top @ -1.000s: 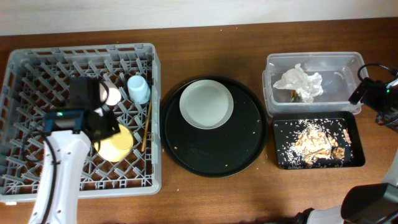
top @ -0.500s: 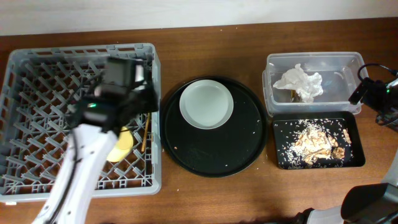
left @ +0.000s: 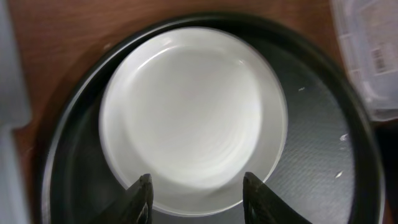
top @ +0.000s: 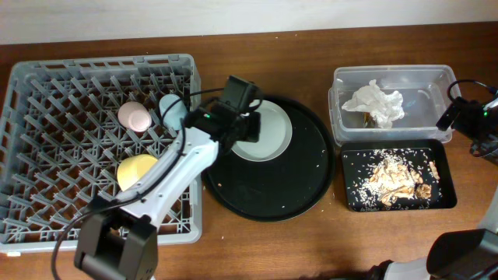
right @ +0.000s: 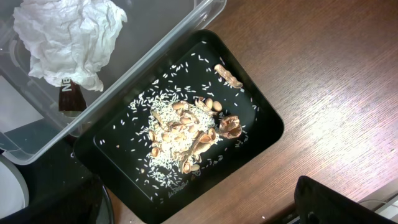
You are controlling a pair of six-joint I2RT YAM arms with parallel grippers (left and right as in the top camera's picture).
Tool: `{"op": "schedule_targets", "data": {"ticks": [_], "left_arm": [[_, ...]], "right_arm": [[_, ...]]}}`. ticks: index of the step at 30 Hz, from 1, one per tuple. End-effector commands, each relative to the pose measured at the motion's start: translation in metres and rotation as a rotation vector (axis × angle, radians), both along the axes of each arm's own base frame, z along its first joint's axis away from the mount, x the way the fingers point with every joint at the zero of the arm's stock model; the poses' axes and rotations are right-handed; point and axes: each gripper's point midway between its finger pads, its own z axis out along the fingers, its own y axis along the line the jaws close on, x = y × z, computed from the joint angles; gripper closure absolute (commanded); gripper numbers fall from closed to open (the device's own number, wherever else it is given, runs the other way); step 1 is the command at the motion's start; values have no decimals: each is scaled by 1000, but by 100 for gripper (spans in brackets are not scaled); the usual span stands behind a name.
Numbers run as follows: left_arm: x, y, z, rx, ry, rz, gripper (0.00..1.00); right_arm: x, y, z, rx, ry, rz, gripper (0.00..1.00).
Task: Sort waste into correct bins and load items into the dishwasher rack
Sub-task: 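Reach left gripper to the white plate and grasp its edge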
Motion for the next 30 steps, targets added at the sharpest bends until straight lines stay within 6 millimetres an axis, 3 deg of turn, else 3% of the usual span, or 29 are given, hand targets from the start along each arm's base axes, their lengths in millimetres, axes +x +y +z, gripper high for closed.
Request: {"op": "schedule_targets", "data": {"ticks": [1,7,10,18,30], "left_arm": [[-1,-33,-14,-2,-17,-56,56],[-10,-81,-42,-4,-45,-142,55],[-8,-86,-58,34,-59,-137,50],[-9,-89,-93,64,-15,-145,50],[-14,-104,-86,48,-35,-173,51]], "right_arm": [[-1,-3,4,-13,-5,-7,1],[-1,-3,4,-13,-5,-7,1],[-1,-3,4,-13,-5,-7,1],[-1,-3,4,-13,-5,-7,1],[-1,-3,4,-13,-5,-7,1]]}}
